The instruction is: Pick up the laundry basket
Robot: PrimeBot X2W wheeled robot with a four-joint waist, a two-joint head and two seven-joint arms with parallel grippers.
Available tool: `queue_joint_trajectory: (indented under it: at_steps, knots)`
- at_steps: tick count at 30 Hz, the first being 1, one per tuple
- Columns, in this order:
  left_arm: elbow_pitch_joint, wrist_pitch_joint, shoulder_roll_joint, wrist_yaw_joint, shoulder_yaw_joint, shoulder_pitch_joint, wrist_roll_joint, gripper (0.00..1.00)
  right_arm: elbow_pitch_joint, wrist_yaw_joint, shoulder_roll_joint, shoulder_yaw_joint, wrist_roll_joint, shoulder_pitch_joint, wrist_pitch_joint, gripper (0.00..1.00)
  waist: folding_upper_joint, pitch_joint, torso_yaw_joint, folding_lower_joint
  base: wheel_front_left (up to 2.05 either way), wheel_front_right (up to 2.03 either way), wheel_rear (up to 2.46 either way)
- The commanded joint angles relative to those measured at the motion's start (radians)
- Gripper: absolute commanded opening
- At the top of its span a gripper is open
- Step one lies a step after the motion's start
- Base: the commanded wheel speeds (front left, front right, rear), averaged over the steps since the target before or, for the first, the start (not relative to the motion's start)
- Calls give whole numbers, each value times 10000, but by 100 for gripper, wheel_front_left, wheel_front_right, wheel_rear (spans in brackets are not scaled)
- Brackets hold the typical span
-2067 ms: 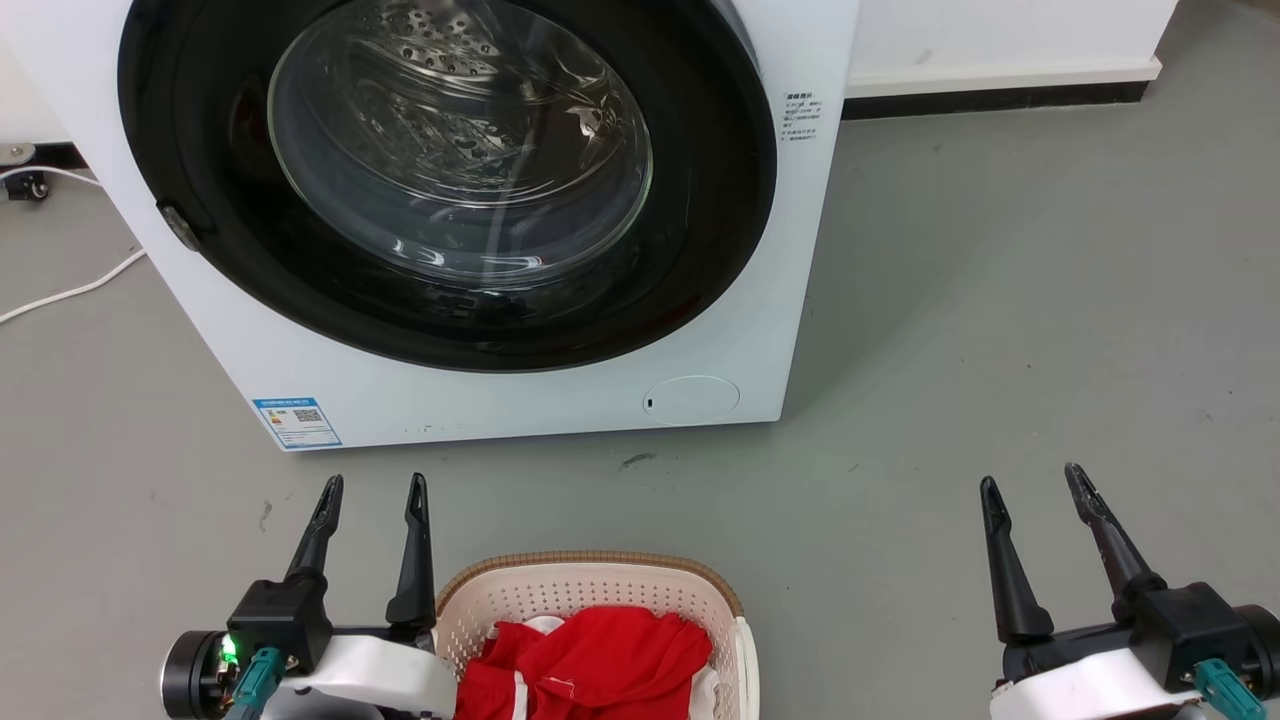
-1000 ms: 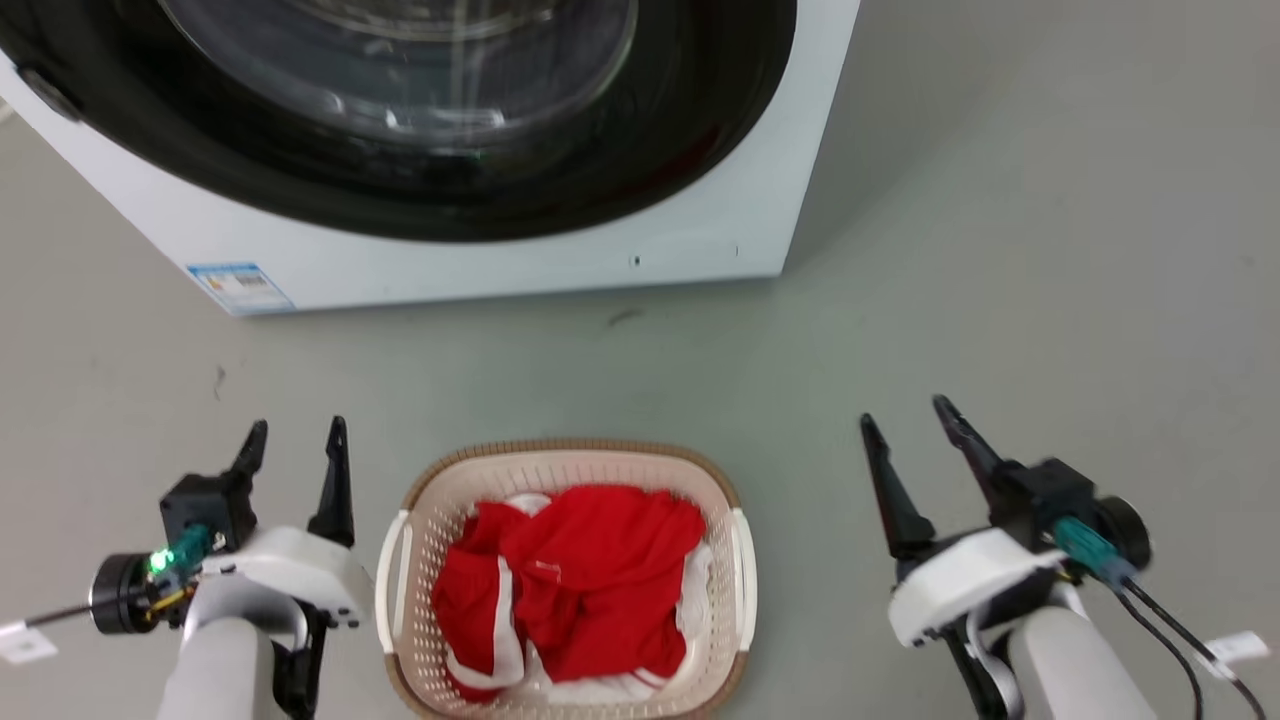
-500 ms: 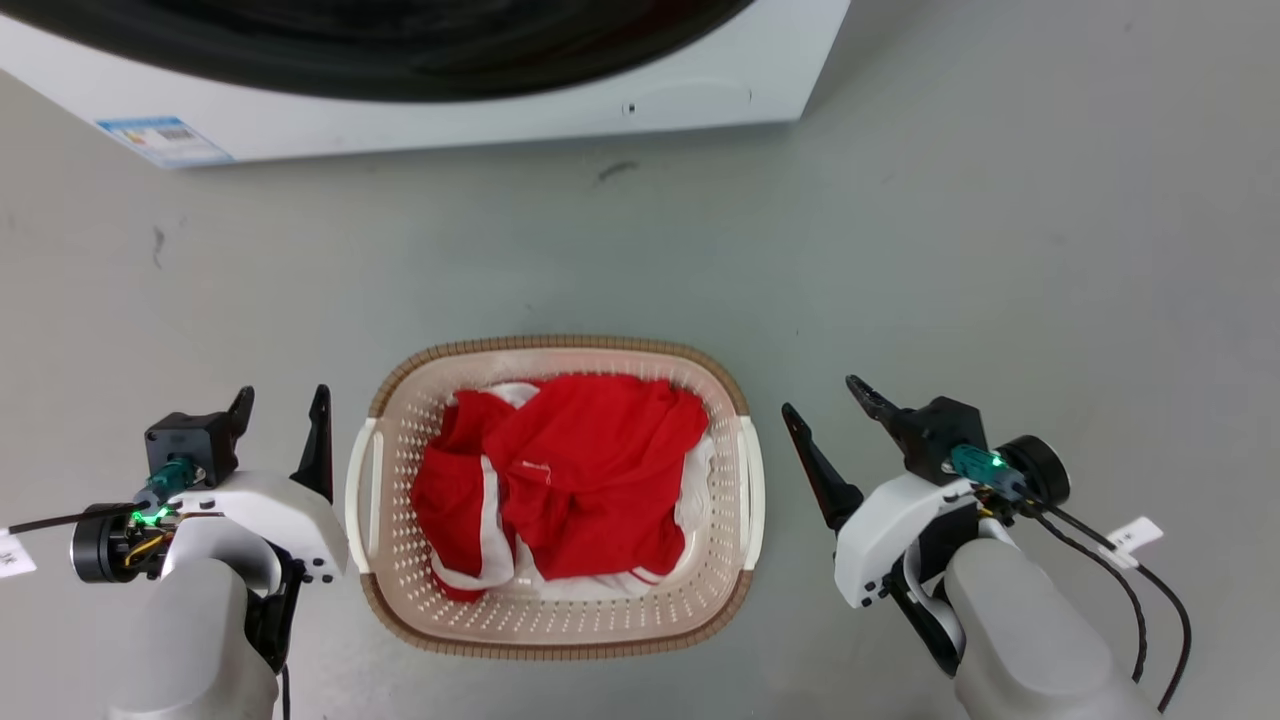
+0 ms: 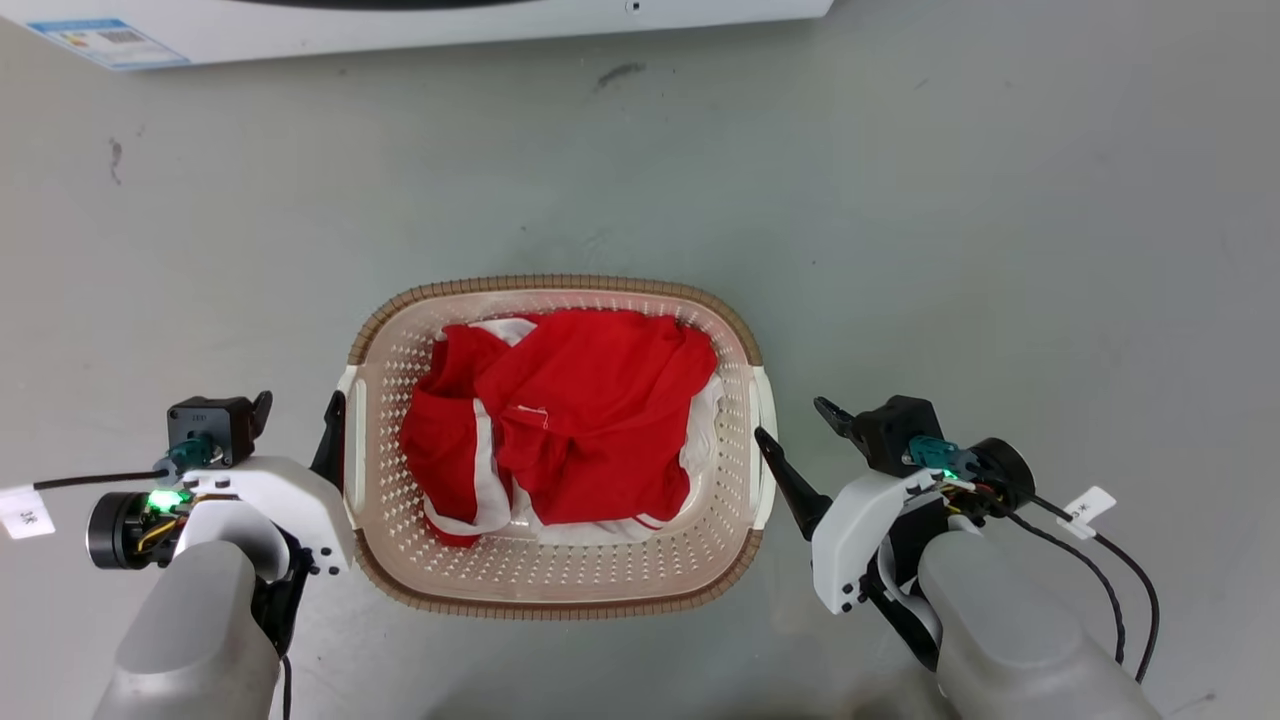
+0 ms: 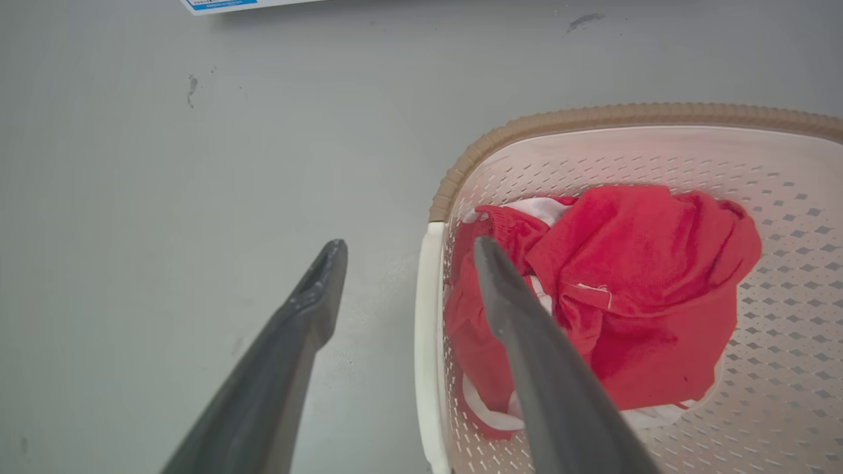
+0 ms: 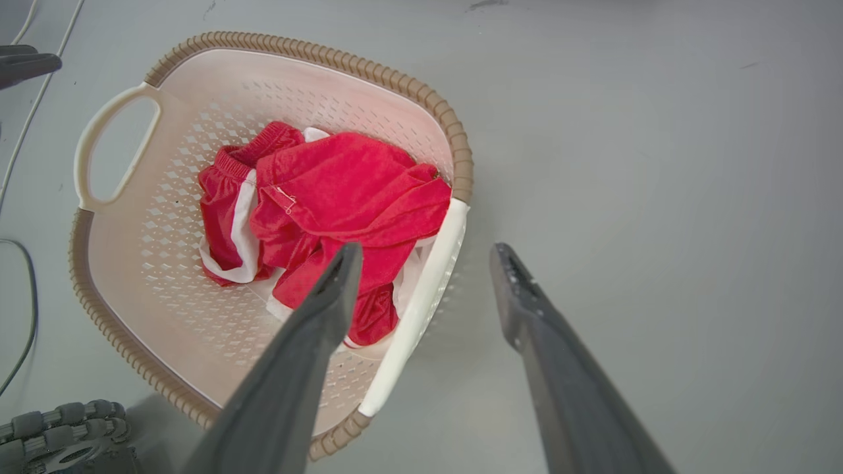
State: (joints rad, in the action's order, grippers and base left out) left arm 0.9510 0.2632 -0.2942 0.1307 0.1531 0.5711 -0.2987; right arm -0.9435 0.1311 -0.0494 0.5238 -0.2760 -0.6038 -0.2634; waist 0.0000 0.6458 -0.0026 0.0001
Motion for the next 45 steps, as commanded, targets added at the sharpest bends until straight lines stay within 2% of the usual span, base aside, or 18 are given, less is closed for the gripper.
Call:
queue_joint_trajectory:
  at_steps: [1, 14, 33, 34, 35, 36, 45]
  knots:
    - [141, 25, -60, -8, 160, 186, -117, 100, -107, -7, -13, 187, -168, -251, -21, 100, 0, 211, 26, -1, 0, 0, 0]
    - [842, 25, -286, -8, 1328, 812, -851, 100, -703, -7, -15, 1252, -1157, -962, -21, 100, 0, 1113, 122, -1, 0, 0, 0]
    - [1350, 25, -384, -7, 2079, 1721, -1264, 100, -1184, -7, -15, 2507, -2053, -1923, -21, 100, 0, 2283, 47, -1, 0, 0, 0]
    - [1363, 25, -406, -7, 2119, 1764, -1271, 60, -1171, -7, -13, 2540, -2086, -1983, -21, 85, 0, 2316, 40, -1, 0, 0, 0]
    - [1380, 25, -421, -7, 2154, 1786, -1308, 20, -1143, -7, -12, 2526, -2092, -2066, -21, 25, 0, 2342, 20, -1, 0, 0, 0]
    - [1439, 25, -361, -7, 2241, 1771, -1360, 0, -1174, -7, -13, 2540, -2110, -2058, -21, 0, 0, 2362, 15, -1, 0, 0, 0]
    - [1578, 26, -137, -12, 2742, 1856, -1734, 0, -1501, 20, -18, 2988, -2395, -2047, -12, 0, 0, 2139, 88, -1, 0, 0, 0]
